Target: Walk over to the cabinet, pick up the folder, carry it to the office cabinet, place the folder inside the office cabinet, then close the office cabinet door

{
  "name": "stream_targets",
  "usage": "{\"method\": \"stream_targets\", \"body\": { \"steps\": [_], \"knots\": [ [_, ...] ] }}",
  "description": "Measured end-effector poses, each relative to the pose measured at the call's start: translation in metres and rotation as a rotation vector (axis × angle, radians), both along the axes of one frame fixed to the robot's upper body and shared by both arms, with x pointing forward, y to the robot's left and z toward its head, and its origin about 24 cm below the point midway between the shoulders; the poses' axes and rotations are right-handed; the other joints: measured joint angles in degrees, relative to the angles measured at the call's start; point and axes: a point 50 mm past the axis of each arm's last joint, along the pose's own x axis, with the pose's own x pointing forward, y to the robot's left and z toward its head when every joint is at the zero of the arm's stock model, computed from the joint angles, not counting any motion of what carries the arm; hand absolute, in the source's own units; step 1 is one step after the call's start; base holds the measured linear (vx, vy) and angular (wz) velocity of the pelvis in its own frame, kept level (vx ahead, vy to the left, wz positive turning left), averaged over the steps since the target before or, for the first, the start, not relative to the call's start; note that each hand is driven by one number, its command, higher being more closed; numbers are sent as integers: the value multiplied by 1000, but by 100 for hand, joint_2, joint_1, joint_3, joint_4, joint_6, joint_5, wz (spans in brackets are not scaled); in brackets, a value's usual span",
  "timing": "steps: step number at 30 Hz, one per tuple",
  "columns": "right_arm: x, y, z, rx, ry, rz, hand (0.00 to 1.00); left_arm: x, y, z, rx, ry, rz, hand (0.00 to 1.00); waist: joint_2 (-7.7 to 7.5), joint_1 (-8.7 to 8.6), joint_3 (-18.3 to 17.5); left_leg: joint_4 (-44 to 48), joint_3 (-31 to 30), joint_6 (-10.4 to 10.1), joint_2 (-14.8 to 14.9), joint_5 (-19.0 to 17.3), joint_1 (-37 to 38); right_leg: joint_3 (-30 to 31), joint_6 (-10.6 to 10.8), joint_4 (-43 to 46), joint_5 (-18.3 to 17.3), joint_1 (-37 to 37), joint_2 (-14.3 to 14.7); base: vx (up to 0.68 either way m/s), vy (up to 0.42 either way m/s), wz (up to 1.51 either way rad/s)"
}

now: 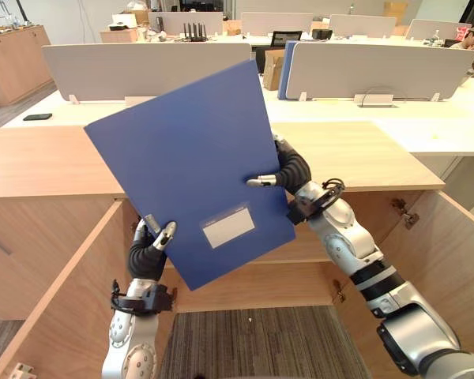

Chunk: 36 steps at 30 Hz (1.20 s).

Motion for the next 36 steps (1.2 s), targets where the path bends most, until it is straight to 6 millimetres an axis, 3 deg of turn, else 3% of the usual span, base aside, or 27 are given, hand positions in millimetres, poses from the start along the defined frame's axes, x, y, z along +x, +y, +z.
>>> {"method": "stream_targets", "body": {
  "steps": [8, 9, 18, 21, 23, 27, 31, 34, 36],
  "knots": [
    [-5, -7, 4, -153, -5, 110, 100, -1, 2, 3, 60, -20, -36, 100, 29, 73, -69, 3, -19, -4, 6, 4, -28, -15, -10, -31, 13, -6, 11, 0, 0, 0],
    [-7, -8, 6, -168, -14, 116, 100, -2, -1, 2, 57, -18, -48, 0, 27, 79, -71, 3, -19, -4, 6, 3, -28, -15, -11, -31, 14, -6, 12, 0, 0, 0],
    [-20, -13, 25, -293, -118, 168, 100, -5, -8, -3, 83, 15, -116, 0, 22, 73, -194, 4, -2, -21, 29, -9, -36, 22, -18, -48, 18, -16, 28, 0, 0, 0],
    [-33, -14, 30, -394, -217, 181, 100, -15, -15, -22, 121, 112, -209, 0, 22, 59, -197, 2, 31, -31, 43, -17, -35, 62, -22, -54, 21, -30, 37, 0, 0, -6],
    [-41, -16, 27, -470, -279, 179, 100, -21, -20, -41, 162, 195, -279, 0, 22, 58, -199, 1, 44, -36, 52, -20, -34, 75, -22, -55, 21, -36, 43, 0, 0, -4],
    [-65, -8, 0, -652, -370, 209, 100, -39, -26, -99, 219, 451, -379, 0, 17, 65, -198, -2, 123, -46, 77, -28, -35, 132, -20, -29, 20, -95, 51, -3, 0, -9],
    [-82, -3, -23, -780, -437, 219, 100, -55, -21, -146, 272, 682, -297, 0, 0, 66, -187, -4, 199, -46, 95, -34, -37, 232, -19, 13, 20, -155, 55, -6, 5, -11],
    [-95, -2, -40, -855, -463, 258, 100, -84, 10, -191, 211, 979, -86, 0, -13, 54, -182, -4, 239, -49, 112, -39, -37, 269, -19, 10, 21, -171, 49, -10, 10, -7],
    [-107, -1, -61, -904, -431, 319, 100, -126, 43, -219, 77, 1235, 153, 0, -57, 24, -158, -4, 259, -54, 138, -42, -36, 281, -25, 9, 27, -180, 58, -8, 2, -5]
  ]
}}
